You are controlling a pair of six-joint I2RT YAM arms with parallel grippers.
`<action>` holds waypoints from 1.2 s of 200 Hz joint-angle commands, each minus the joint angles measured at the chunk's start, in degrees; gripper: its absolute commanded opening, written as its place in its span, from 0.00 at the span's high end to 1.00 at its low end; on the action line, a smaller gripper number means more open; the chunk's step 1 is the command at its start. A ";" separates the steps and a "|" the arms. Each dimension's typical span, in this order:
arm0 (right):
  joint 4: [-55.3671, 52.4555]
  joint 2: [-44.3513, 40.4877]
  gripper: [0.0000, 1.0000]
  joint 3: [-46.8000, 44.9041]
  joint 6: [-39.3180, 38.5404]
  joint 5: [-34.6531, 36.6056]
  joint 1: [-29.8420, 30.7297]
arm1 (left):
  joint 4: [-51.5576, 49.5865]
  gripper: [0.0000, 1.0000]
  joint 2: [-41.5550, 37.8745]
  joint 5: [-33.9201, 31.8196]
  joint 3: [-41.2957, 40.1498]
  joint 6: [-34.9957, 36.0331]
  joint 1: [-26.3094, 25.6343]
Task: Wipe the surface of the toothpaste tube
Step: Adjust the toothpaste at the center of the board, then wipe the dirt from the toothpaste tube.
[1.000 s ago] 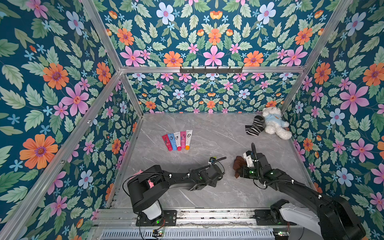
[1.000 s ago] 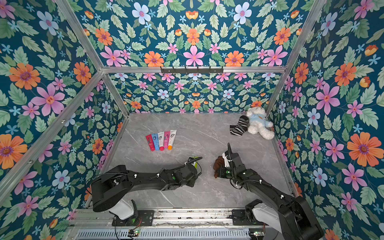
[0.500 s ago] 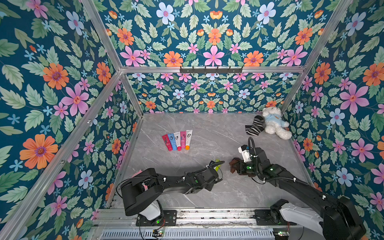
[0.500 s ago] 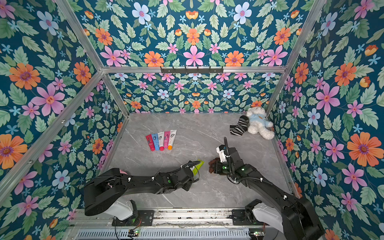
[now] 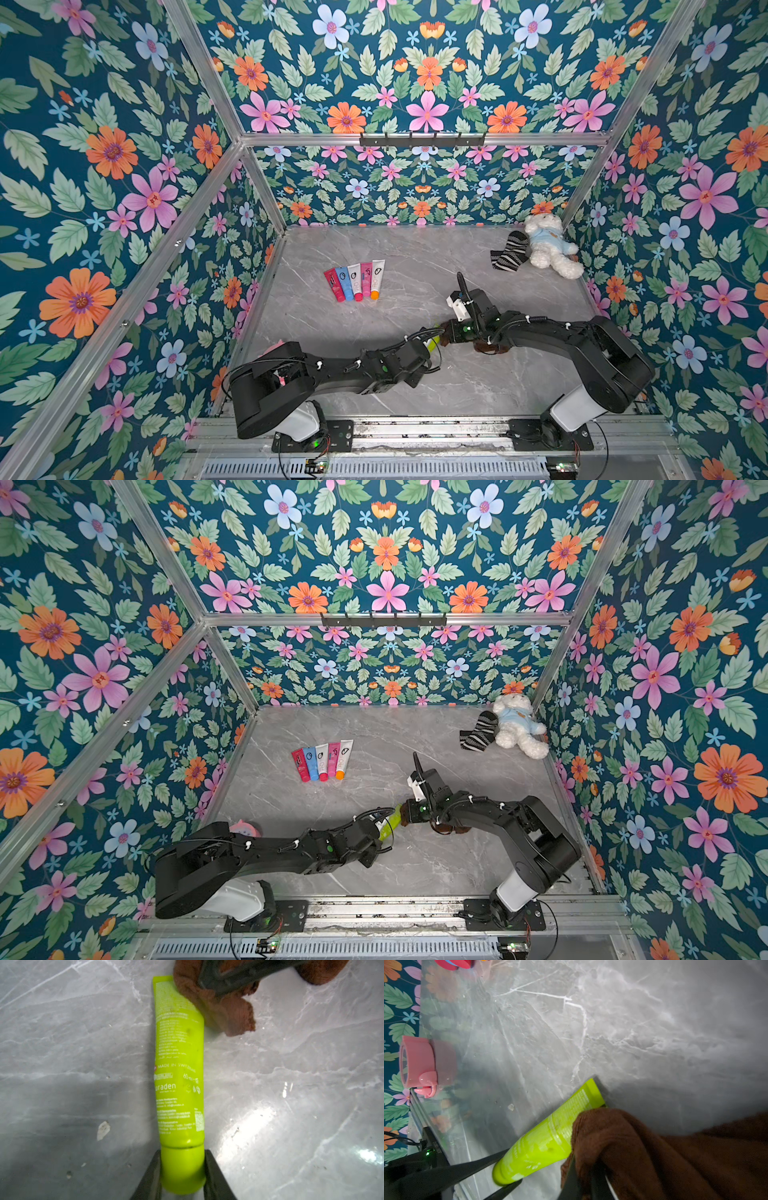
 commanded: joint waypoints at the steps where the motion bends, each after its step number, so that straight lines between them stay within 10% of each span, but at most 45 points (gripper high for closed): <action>1: 4.82 0.25 1.00 -0.47 -0.08 -0.53 0.04 | 2.76 0.90 -0.46 1.01 -0.57 1.85 0.01; 172: 10.98 -0.25 1.00 -6.87 4.37 -5.97 13.40 | 6.53 1.00 1.26 1.47 -1.21 3.97 0.15; 240: 10.36 2.37 1.00 -7.80 4.93 -1.31 -3.34 | 7.06 1.00 -0.77 1.71 -2.49 3.24 0.08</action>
